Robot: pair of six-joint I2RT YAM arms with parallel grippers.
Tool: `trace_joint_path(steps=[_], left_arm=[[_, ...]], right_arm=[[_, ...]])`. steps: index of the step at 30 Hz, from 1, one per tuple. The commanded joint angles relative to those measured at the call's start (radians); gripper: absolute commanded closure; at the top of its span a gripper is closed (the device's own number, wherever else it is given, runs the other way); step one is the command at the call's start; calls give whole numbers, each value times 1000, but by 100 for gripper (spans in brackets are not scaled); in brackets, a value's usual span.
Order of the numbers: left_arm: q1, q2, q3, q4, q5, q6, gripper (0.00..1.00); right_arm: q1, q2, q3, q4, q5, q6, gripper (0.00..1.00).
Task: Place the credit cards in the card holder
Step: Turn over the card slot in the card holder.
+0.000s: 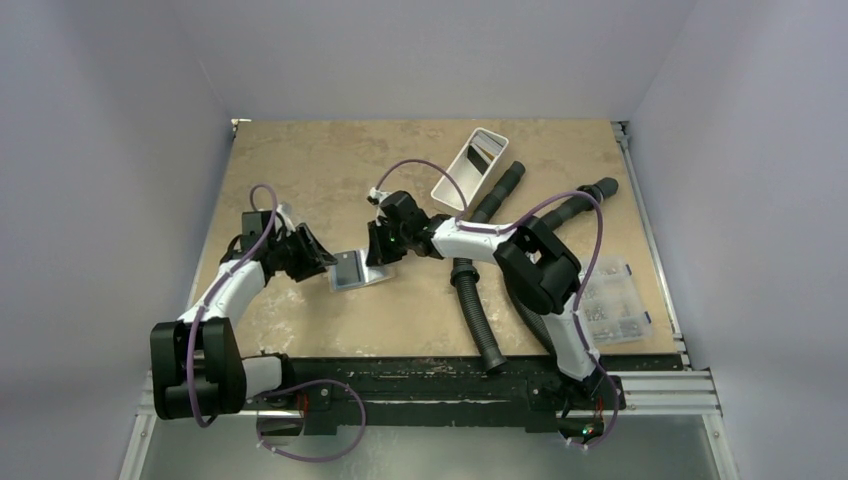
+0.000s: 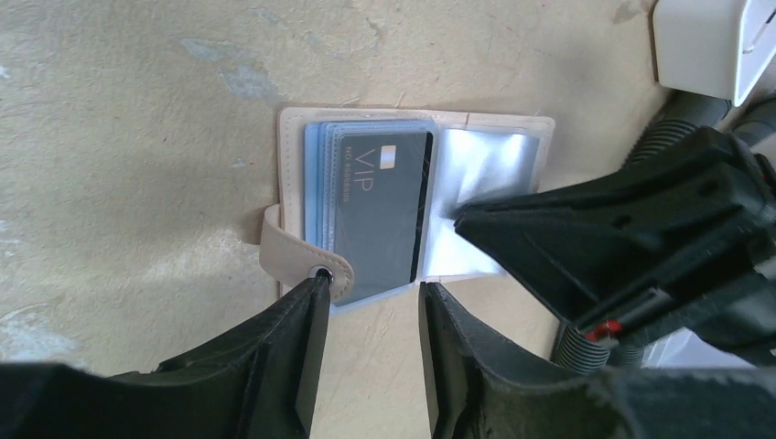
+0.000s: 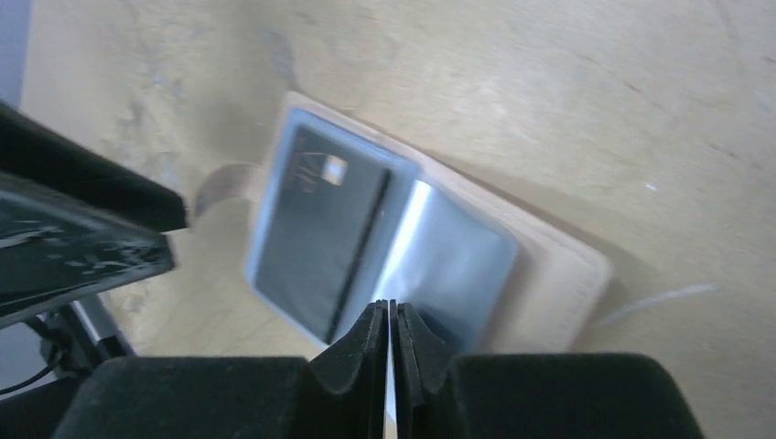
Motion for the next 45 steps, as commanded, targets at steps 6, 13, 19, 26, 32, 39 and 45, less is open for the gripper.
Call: trace_joint_path(steps=[6,13,19,26,32,39,45], left_arm=[[-79,-14,-4,66,-4,-30,47],[-224,-161,85,-35,-281,-20,44],[-227,-25,90,-32,-191,-49,43],[-227,87,88,-17,-206,-46,45],[-228,97,29,38,-195,-59,45],[-227,118,20,70,-192,-57,43],[-229,122,2,136,-103,-64,44]], right_arm=[[-53,-1,-77,68,-37,41,91],[-85,10,-107,98,-80,44,94],[-89,16,-111,107,-96,40,94],[-91,25,-114,121,-109,40,95],[-93,26,-123,132,-115,40,95],[-96,32,-126,139,-125,42,96],[-96,37,-125,145,-135,43,96]])
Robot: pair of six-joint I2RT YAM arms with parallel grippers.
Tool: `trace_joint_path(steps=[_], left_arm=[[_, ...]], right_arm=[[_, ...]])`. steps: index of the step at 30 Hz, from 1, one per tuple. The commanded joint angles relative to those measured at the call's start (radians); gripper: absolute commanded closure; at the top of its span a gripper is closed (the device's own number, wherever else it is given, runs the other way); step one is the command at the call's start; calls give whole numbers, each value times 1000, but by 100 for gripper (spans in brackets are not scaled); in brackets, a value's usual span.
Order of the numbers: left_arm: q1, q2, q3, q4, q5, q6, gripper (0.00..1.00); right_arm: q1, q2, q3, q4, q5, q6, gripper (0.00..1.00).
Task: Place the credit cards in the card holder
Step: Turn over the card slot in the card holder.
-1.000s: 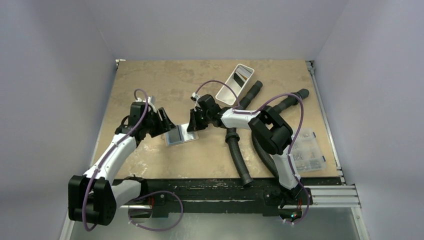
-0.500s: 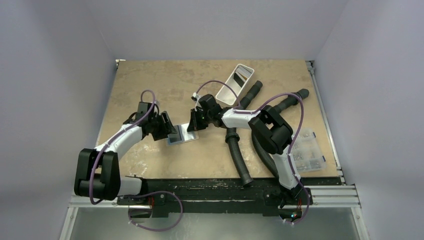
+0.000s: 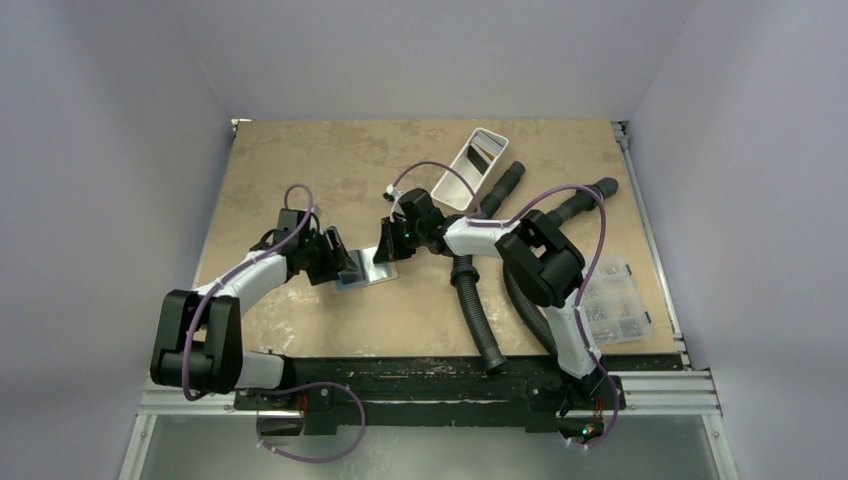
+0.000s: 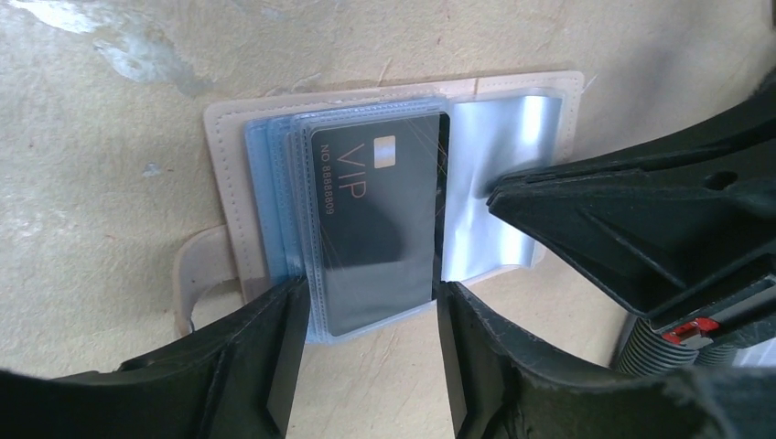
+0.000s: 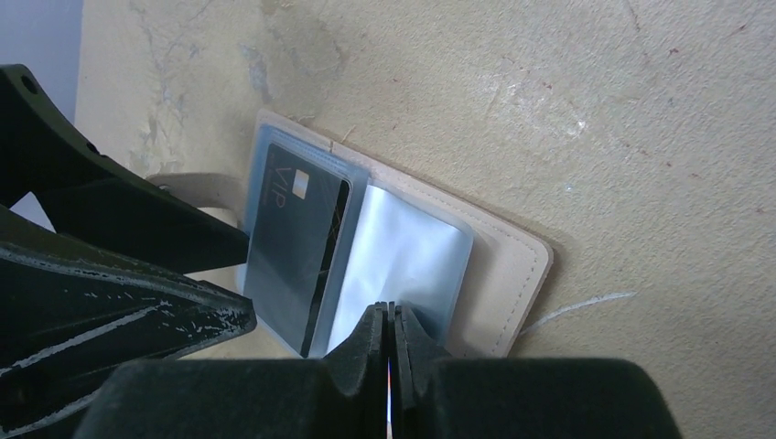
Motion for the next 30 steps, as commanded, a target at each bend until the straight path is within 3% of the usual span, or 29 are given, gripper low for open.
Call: trace_joint_path(steps=[1,10,21,24,30], left_arm=[[-4,-7,-21,99,97,-21,45],[-7,-114,-55,229,196,-89,51],[-36,-39,-46,318,227,-121,51],[-61,-18,-41,349,231,-136,48],[-147,92,11,408,310,-147,34]], right_arm=[[-4,22,-17,1,-3,-6,96],[-8,26,-29,42,-50,29,95],[-76,-131,-153,133,-117,177,78],[-94,-169,-174,112,-101,157,73],[-107,-213,-202,62,-55,98,68]])
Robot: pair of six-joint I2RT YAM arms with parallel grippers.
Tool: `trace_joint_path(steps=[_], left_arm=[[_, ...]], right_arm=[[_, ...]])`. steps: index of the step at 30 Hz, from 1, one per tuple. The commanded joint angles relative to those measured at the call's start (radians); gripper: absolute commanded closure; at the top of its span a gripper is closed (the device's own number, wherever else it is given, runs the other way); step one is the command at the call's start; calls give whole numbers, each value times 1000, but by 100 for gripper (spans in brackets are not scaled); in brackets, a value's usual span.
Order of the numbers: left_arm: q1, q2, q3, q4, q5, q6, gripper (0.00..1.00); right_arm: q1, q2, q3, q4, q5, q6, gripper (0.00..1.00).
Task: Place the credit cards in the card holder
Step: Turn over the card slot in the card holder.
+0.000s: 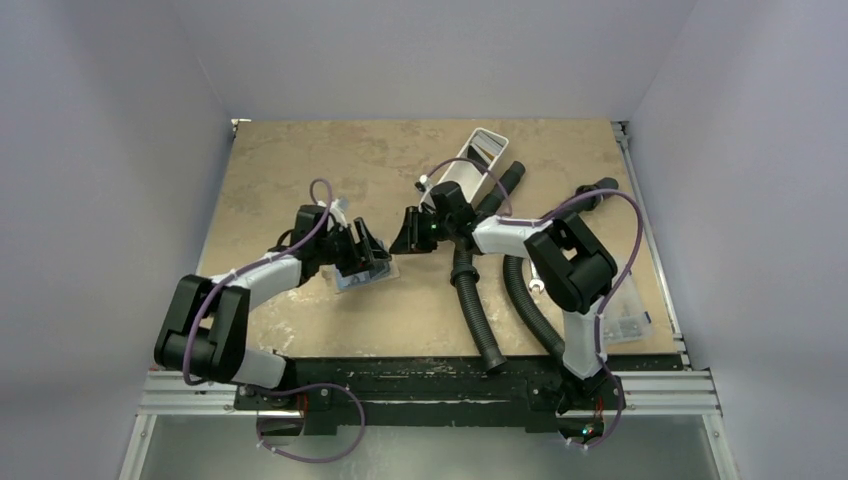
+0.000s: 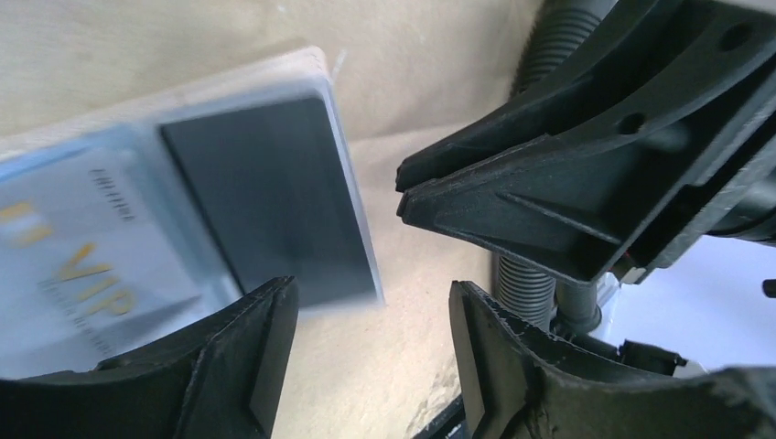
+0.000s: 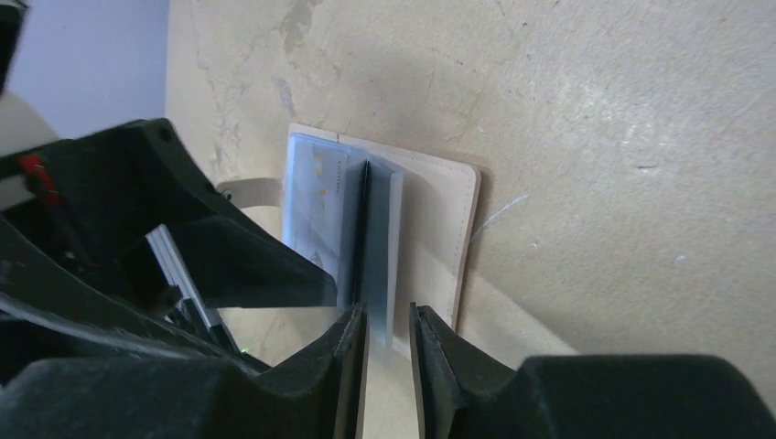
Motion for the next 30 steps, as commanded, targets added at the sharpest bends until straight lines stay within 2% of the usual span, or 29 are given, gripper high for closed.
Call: trace_joint_path(steps=[1,7,11,14,18,30], left_arm=[[-51,67,71,66,91,-4,34],[-5,-103,144,-244,-108,131,28],[98,-165,132,-345,-129,135,30],[142,-176,97,-338,-119,126,31],[143,-135,77,-309,-118,120,30],[142,-79,33,-283,-166,133,28]], right_arm=[[-10,-75,-25,-34,46,-53,67],[-8,-104,-11,-17,21,-112,67],[52,-38,84,-40,-22,-133,72],[76,29,119,-15,-58,-108,79],[72,75,106,24,-56,-81,84],[49,146,80,-4,-11,-118,90]])
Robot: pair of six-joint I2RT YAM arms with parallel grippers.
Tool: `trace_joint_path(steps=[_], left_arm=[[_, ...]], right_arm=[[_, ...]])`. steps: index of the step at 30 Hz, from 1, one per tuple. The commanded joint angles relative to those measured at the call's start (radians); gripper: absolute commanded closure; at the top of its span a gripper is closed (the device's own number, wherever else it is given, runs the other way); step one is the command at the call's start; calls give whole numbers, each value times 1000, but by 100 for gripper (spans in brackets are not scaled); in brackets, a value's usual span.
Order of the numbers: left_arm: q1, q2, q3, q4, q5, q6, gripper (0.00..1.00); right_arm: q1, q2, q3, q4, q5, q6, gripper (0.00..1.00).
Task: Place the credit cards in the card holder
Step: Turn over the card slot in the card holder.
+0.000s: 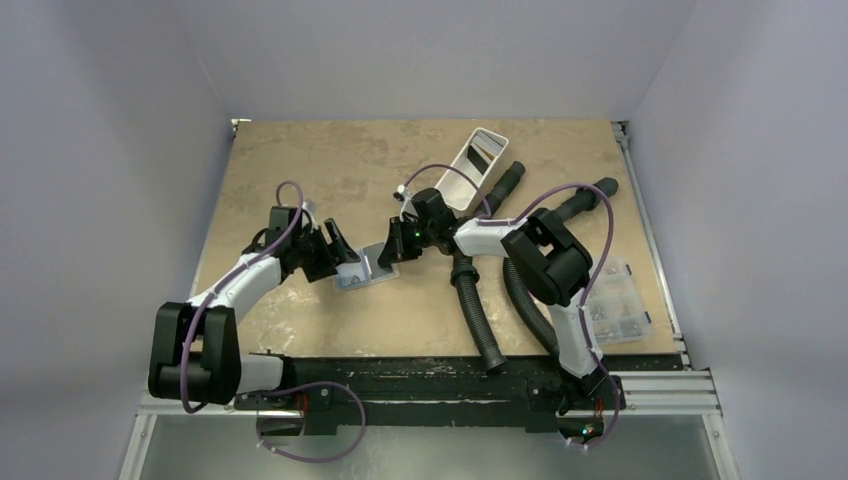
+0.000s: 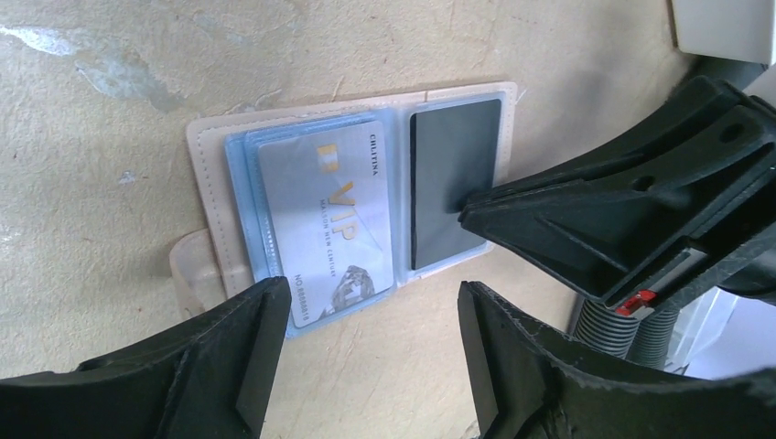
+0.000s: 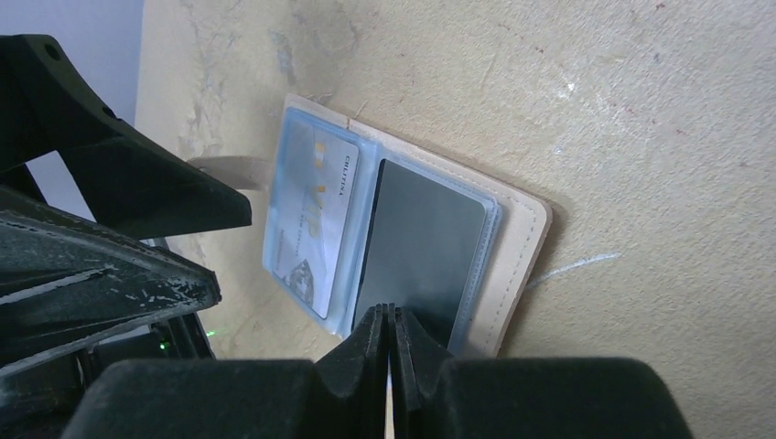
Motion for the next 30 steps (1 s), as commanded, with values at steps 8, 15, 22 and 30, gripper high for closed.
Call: trace_joint_path(steps=[8,15,22,30], left_arm=[[-15,39,-16,35,-42,30,27],[-61,101,-10,96,-25,10,27],[-74,60,-31,199,77,-35,27],[-86,76,-20,245,108,-72,27]], right_arm=[[-7,34,-6,2,9,-26,90],[-8,36,-6,3,6,-24,91],[-9,41,-8,8,3,-22,91],[-17,-2,-25,24,-16,13,89]])
